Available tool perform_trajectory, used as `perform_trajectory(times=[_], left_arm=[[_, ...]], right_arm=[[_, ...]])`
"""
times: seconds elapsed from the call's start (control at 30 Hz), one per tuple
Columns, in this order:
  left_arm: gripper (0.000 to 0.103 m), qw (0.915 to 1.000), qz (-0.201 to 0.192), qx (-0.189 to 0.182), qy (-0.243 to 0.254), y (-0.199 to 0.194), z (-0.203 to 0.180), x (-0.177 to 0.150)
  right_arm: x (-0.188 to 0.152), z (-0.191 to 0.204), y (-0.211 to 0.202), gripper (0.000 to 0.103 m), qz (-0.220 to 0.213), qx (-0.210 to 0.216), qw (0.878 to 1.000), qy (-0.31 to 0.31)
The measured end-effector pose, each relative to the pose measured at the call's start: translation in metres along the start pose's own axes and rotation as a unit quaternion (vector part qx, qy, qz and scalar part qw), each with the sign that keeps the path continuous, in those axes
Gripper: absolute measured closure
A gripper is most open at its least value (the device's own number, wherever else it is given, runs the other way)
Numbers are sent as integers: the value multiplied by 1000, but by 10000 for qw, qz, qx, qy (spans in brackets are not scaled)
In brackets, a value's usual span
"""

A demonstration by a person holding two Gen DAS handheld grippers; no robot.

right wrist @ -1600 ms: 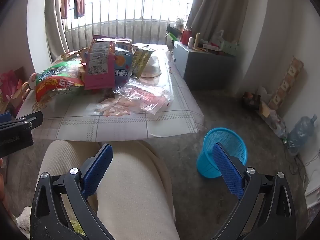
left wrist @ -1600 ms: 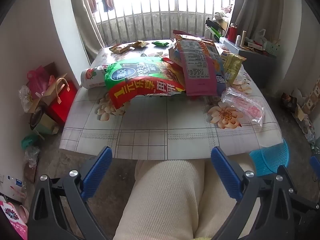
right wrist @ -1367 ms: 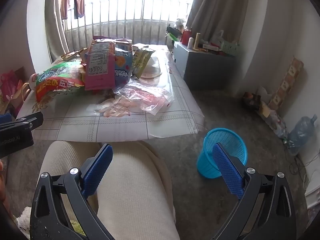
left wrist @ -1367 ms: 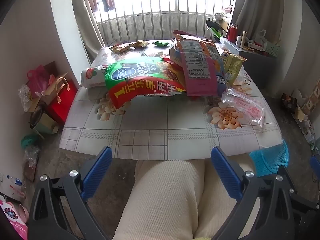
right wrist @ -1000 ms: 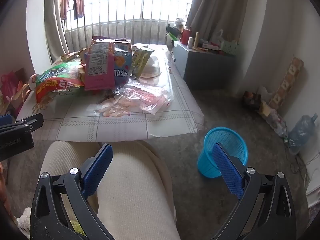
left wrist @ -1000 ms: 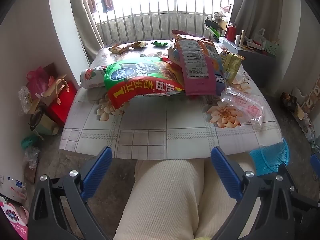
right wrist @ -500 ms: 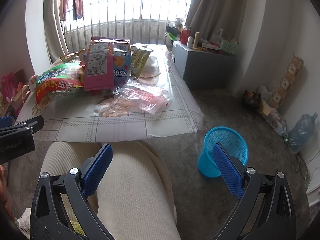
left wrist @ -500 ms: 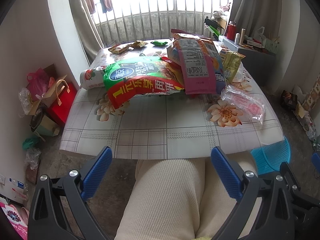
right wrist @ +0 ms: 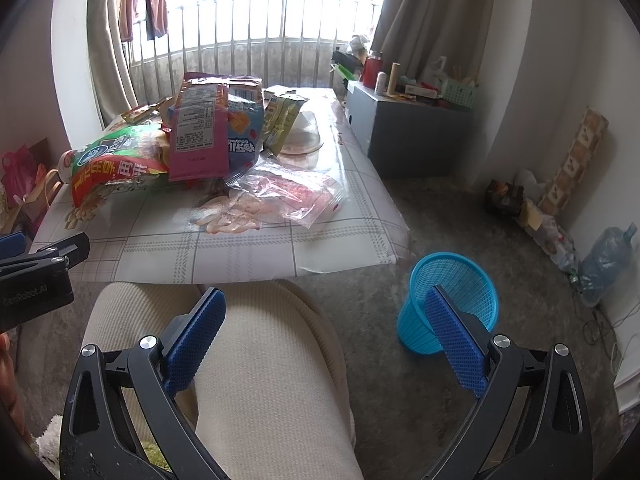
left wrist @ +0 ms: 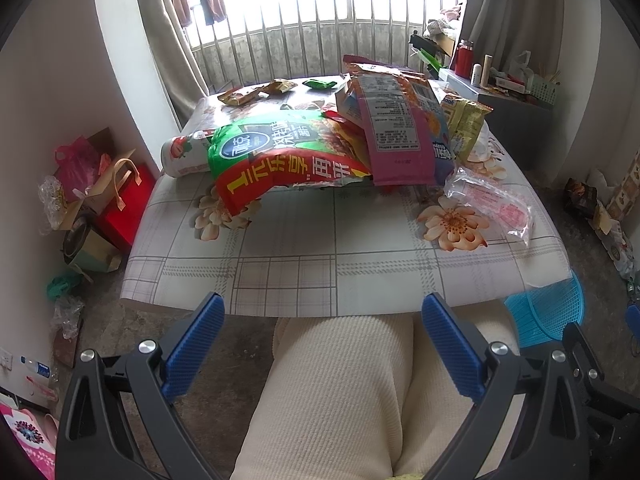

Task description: Collect trash

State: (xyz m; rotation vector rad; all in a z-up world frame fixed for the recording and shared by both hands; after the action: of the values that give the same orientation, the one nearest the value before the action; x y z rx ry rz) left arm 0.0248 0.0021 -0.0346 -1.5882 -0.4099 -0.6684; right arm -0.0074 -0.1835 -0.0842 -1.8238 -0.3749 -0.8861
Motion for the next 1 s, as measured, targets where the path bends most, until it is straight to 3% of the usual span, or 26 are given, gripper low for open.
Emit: perform_trajectory(times=[1.0], left_arm=[[6,10000,26,55,24,7,13,-1]], right_arm=[[3,3,6,8,57,3,10000,59]])
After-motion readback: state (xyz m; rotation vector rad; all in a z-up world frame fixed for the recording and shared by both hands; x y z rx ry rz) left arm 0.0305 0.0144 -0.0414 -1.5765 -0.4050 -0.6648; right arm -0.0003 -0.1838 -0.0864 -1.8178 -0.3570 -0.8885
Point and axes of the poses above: each gripper's, at about its wrist camera, not at the fingertips, and y roughly the way its jaws point, z to its left, x to its top, the point moved 4 cm from there along y, roughly the way its jaws point, and after that the axes turned 8 degrees about -x, right-handed, at the moved point
